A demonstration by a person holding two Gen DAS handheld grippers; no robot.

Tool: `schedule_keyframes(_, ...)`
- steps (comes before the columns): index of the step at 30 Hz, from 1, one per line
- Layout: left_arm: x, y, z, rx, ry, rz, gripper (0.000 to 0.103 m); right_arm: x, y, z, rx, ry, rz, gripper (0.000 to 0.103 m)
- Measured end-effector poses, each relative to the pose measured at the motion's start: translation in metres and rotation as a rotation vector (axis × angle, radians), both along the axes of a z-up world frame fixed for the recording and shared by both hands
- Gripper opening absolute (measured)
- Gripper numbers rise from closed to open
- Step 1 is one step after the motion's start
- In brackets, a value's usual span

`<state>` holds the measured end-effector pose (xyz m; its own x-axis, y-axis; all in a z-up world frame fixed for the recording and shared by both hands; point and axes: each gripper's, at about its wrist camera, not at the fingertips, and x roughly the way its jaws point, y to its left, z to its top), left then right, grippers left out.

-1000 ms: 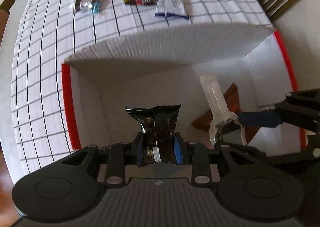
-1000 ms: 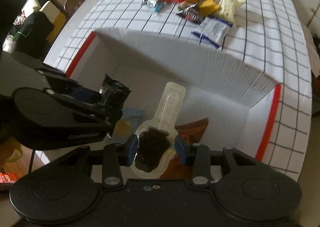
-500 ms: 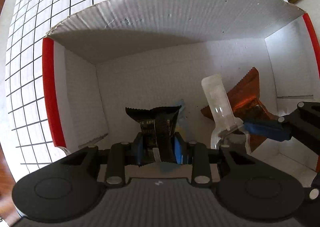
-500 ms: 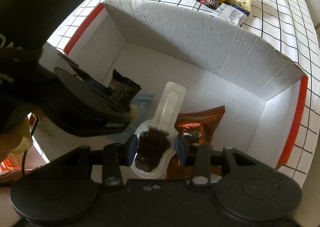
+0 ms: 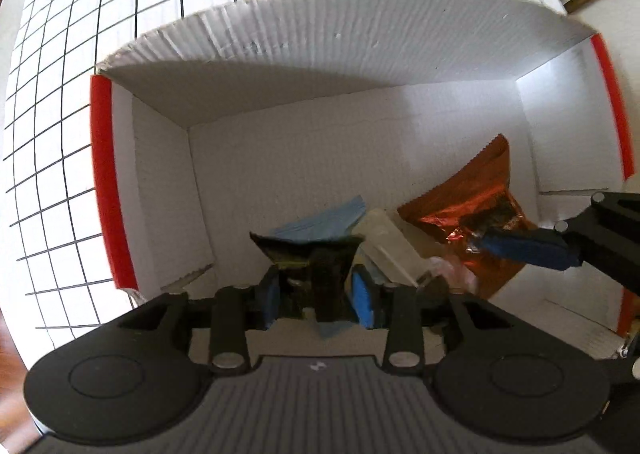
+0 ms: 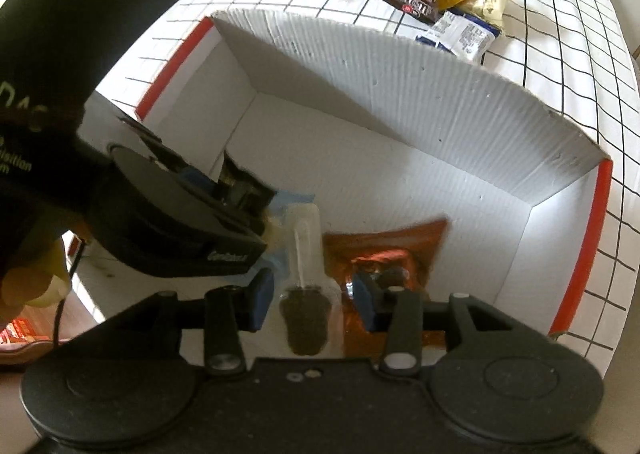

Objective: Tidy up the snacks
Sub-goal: 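Carry the black bar and clear tube into the white box and release, then move both tools back over the remaining snack pile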

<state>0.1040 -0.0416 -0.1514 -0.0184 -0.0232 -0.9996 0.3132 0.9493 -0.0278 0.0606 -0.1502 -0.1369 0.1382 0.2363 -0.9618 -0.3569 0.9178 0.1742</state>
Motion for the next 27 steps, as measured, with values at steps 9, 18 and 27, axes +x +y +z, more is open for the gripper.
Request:
schedule_keyframes(9,0.004,0.005,0.039,-0.054,-0.086,0.007,0.051,0.005,-0.015,0.027,0.041,-0.049,-0.031,0.050)
schedule_keyframes(18,-0.002,0.008,0.075,-0.080,-0.227,-0.004,0.066,0.016,-0.034,0.063,0.088,-0.126,-0.080,0.063)
schedule_keyframes(27,0.018,0.024,0.105,-0.099,-0.370,0.042,0.077,0.038,-0.046,0.087,0.114,-0.210,-0.135,0.083)
